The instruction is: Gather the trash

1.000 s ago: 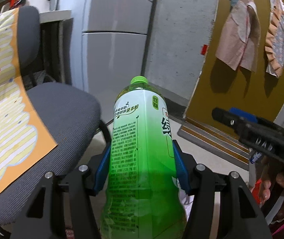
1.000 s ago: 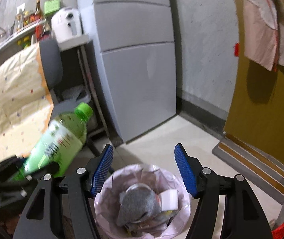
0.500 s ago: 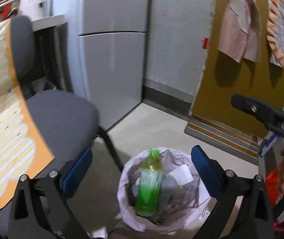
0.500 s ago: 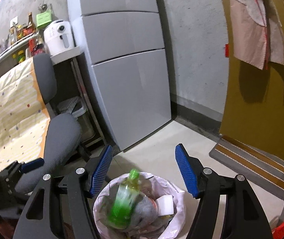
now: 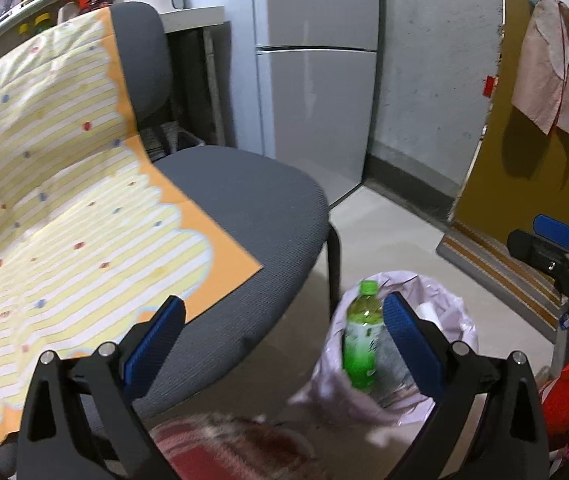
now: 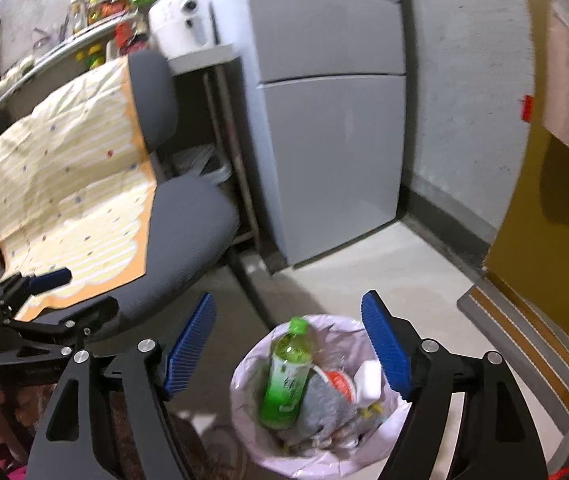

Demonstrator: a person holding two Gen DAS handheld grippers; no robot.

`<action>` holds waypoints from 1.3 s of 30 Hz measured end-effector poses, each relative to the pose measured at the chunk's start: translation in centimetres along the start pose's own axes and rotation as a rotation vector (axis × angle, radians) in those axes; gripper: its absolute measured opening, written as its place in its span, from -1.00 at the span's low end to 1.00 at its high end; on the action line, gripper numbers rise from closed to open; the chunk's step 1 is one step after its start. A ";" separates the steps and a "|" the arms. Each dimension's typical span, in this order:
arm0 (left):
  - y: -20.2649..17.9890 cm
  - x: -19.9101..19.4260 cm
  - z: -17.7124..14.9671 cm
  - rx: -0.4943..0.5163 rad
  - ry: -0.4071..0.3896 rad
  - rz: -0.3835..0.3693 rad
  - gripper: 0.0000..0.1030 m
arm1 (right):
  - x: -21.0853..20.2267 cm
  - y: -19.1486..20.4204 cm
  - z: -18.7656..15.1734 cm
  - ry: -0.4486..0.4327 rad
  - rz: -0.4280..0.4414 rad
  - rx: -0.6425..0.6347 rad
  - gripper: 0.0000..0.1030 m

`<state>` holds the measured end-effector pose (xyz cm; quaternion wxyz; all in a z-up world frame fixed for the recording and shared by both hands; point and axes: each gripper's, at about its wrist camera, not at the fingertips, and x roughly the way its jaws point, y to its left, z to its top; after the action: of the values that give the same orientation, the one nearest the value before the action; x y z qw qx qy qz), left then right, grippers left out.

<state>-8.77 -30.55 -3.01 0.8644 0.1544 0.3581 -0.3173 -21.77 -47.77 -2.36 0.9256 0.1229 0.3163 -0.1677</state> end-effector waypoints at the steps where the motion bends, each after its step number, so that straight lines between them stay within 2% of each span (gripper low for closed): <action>1: 0.2 -0.4 0.1 0.001 0.013 0.007 0.87 | 0.0 0.5 0.4 0.034 0.003 -0.013 0.63; 7: 1.6 -4.3 0.6 -0.032 0.115 0.004 0.87 | -2.6 3.0 2.2 0.075 0.047 -0.068 0.73; 11: 2.7 -6.9 0.6 -0.059 0.133 0.016 0.87 | -4.4 5.0 3.3 0.106 0.052 -0.126 0.75; 14: 3.3 -8.7 0.3 -0.065 0.121 0.055 0.87 | -5.8 6.2 3.8 0.100 0.081 -0.170 0.75; 19: 4.8 -11.2 0.0 -0.112 0.134 0.061 0.87 | -7.8 7.8 4.6 0.087 0.094 -0.234 0.75; 26: 6.6 -14.9 0.0 -0.159 0.096 0.134 0.87 | -10.9 8.5 5.7 0.035 0.126 -0.257 0.75; 39: 7.8 -15.7 0.1 -0.194 0.079 0.163 0.87 | -11.1 8.9 5.8 0.038 0.126 -0.268 0.75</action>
<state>-12.06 -17.86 8.64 0.8835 0.1109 0.4071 -0.2037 -23.37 -39.02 10.15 0.9363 0.0211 0.3448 -0.0634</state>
